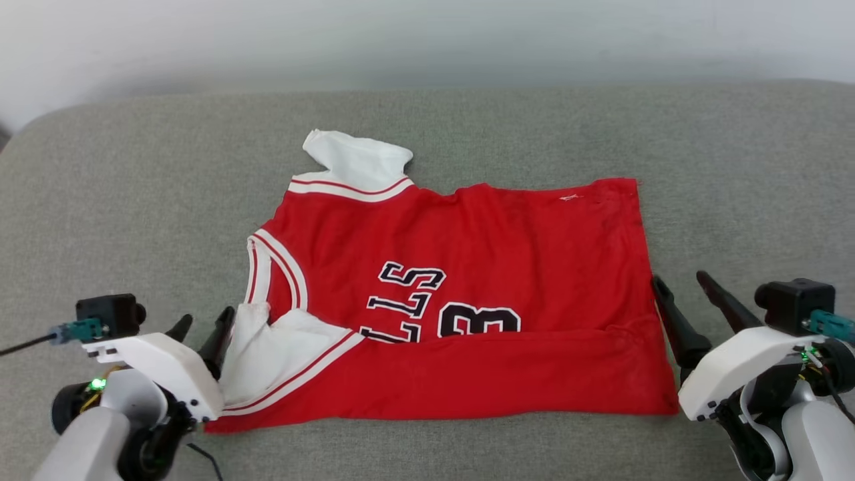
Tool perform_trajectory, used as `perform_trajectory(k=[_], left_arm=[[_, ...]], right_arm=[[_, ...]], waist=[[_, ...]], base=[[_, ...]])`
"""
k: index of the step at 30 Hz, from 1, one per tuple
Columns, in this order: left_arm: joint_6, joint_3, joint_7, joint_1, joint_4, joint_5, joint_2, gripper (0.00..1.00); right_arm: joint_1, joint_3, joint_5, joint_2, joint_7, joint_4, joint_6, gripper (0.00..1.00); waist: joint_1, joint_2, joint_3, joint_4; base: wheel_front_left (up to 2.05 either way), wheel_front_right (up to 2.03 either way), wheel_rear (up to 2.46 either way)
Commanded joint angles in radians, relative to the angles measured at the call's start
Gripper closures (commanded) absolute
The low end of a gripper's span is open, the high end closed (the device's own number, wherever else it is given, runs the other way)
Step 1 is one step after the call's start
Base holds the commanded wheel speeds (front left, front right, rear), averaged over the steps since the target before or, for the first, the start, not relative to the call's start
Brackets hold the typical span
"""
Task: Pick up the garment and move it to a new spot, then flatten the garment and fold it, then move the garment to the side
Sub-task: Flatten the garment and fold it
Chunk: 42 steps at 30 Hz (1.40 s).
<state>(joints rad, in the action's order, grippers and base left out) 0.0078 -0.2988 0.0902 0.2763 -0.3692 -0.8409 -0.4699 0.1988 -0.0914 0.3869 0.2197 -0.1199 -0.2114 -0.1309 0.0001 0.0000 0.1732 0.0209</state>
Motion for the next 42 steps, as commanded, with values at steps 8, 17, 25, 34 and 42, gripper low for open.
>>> perform_trajectory(k=[8,17,25,34,42], left_arm=[[0.038,0.001,0.243,-0.076,0.148,-0.047,-0.155,0.00],[0.111,0.005,0.478,-0.210,0.287,-0.155,-0.240,0.00],[0.125,-0.014,0.530,-0.224,0.243,-0.196,-0.212,0.00],[0.067,-0.070,0.523,-0.208,0.191,-0.201,-0.143,1.00],[0.062,-0.008,0.403,-0.207,0.255,-0.166,-0.173,1.00]], right_arm=[[-0.066,0.044,-0.078,-0.041,0.087,0.113,0.000,0.00],[-0.098,0.037,-0.095,-0.089,0.077,0.178,0.000,0.00],[-0.074,0.035,-0.081,-0.103,0.066,0.179,0.000,0.00],[-0.073,0.064,-0.053,-0.085,0.016,0.176,0.000,0.00],[-0.084,0.098,-0.010,-0.050,-0.195,0.157,0.000,0.00]], waist=[[-0.0001,0.0000,-0.068,-0.059],[-0.0001,0.0000,-0.038,-0.110],[-0.0001,0.0000,0.026,-0.130],[-0.0001,0.0000,0.032,-0.120],[-0.0001,0.0000,0.009,-0.092]], base=[[0.00,0.00,0.00],[0.00,0.00,0.00],[0.00,0.00,0.00],[0.00,0.00,0.00],[0.00,0.00,0.00]])
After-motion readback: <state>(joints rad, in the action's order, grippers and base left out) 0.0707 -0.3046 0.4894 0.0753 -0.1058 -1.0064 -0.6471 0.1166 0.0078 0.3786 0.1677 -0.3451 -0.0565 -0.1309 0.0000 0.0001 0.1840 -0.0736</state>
